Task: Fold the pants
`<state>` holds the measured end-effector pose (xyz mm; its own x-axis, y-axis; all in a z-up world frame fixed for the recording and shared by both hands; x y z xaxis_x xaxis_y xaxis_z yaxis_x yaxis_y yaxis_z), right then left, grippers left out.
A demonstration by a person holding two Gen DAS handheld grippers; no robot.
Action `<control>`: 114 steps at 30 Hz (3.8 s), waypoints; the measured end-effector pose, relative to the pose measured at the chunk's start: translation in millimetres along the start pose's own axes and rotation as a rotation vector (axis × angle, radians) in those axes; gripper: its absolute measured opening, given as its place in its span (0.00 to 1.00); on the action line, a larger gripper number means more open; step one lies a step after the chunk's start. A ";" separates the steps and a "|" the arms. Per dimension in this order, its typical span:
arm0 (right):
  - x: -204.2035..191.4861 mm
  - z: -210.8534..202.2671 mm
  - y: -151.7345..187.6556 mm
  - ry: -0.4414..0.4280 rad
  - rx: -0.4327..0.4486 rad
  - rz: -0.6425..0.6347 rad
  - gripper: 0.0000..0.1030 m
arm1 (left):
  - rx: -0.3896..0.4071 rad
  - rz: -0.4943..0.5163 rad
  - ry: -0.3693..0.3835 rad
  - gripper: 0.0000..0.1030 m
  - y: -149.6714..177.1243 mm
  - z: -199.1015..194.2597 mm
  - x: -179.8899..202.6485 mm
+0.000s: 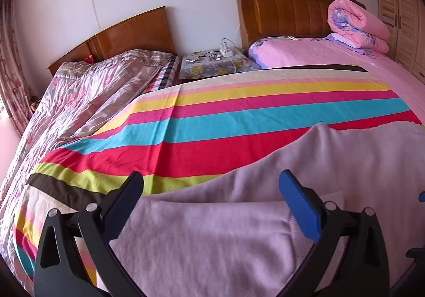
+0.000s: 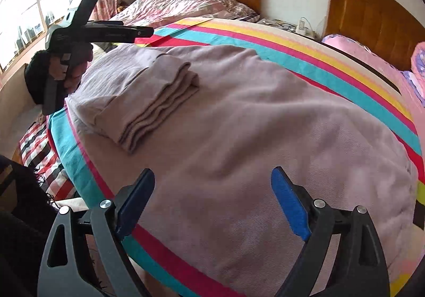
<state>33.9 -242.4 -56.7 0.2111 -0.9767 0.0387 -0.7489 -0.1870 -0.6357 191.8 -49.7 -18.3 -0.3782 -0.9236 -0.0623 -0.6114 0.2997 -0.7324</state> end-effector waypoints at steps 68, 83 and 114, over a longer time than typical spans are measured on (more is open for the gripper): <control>108.9 -46.0 35.9 0.241 0.039 0.221 0.87 | -0.019 0.180 0.309 0.99 -42.6 44.1 173.9; -90.8 130.4 -173.2 -0.060 -0.021 -0.038 0.87 | -0.132 -0.248 -0.114 0.98 65.1 19.1 -128.4; -34.3 119.2 -121.9 0.114 -0.114 0.106 0.89 | -0.145 -0.364 -0.043 0.99 77.7 29.4 -142.8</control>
<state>192.8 -173.5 -72.5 0.0591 -0.9960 0.0675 -0.8311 -0.0865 -0.5493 218.7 98.4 -86.3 -0.0912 -0.9840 0.1529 -0.7933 -0.0210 -0.6085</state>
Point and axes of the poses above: each gripper's, at about its wrist camera, not at the fingertips, and z roughly the way its jaws point, x to its right, y to its underside, the point moved 2 cm from there along z, roughly the way its jaws point, and after that the axes turned 8 degrees about y, right-handed, at the moved point
